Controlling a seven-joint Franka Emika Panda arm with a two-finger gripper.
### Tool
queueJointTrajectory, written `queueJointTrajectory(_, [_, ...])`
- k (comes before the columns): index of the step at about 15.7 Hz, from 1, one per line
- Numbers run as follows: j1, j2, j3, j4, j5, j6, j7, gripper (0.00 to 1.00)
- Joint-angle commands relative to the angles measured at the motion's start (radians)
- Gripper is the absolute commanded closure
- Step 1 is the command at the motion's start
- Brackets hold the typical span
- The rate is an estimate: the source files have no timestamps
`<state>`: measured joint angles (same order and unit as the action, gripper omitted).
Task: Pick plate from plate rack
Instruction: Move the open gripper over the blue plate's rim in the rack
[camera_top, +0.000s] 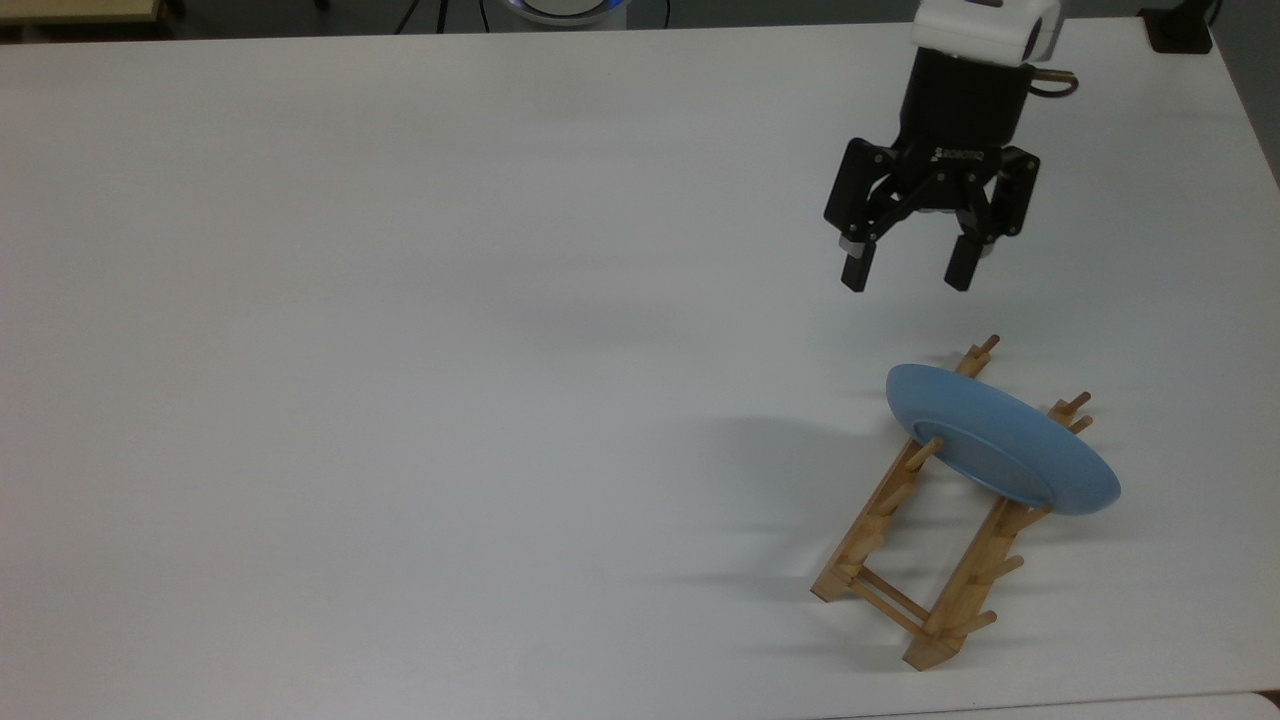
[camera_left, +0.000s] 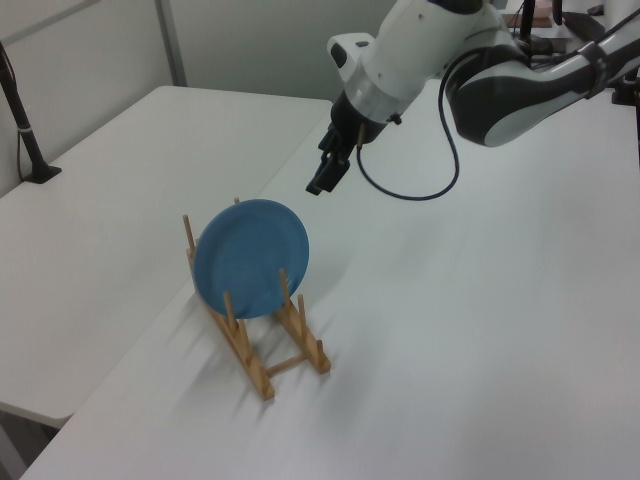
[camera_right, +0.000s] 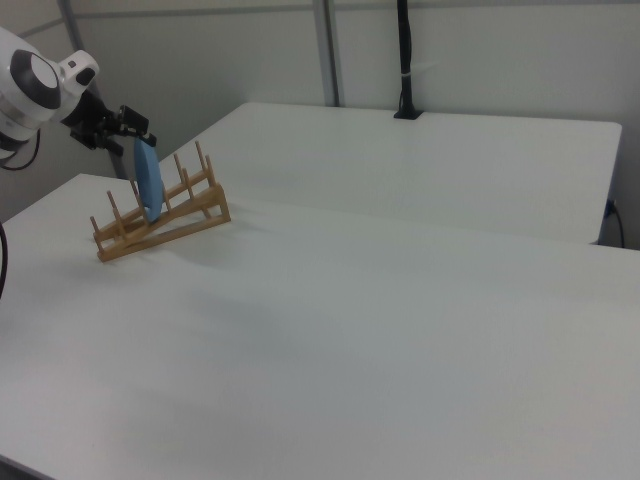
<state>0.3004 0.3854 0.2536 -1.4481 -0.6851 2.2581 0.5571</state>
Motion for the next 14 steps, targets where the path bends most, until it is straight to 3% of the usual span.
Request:
queueJointTrajectory(1, [0.034,0.088,-0.02,0.095,-0.112,0.041,0.142,0.03])
queueJointTrajectory(4, [0.04,0.119,-0.019,0.109,-0.214,0.054,0.219,0.02])
queueJointTrajectory(7, [0.056,0.125,-0.019,0.114,-0.228,0.054,0.259,0.01])
queueJointTrajectory(11, [0.066,0.151,-0.017,0.114,-0.312,0.055,0.297,0.09])
queueJointTrajectory(14, [0.071,0.176,-0.017,0.117,-0.353,0.055,0.316,0.09])
